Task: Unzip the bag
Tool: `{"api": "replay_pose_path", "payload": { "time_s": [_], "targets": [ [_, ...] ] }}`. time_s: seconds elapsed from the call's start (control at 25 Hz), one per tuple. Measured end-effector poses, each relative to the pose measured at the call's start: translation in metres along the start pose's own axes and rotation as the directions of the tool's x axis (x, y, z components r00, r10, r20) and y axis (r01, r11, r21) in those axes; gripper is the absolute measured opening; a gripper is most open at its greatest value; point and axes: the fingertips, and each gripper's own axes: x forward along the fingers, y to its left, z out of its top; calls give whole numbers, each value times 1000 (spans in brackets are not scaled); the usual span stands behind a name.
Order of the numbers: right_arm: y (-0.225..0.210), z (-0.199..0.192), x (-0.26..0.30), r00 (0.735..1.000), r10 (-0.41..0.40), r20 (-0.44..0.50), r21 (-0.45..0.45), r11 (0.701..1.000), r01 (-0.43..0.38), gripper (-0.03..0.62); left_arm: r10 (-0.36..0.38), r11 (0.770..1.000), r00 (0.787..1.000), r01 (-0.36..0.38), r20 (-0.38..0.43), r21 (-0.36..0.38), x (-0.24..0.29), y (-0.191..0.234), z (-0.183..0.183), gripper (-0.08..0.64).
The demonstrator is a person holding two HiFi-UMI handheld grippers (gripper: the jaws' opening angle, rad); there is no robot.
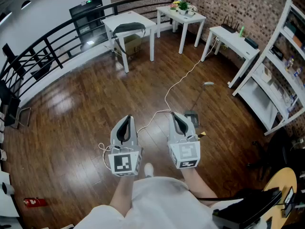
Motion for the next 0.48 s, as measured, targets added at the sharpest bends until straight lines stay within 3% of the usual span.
{"api": "replay_pose_path", "payload": {
  "time_s": [0.36, 0.48],
  "targets": [
    [25, -7, 106, 998, 39, -42, -16, 999, -40, -11, 40, 997, 997, -44, -65, -66, 64, 81, -37, 17],
    [26, -6, 150, 998, 53, -46, -69, 996, -56, -11, 65, 994, 995, -71, -74, -82, 93, 105, -51, 17]
  ]
}}
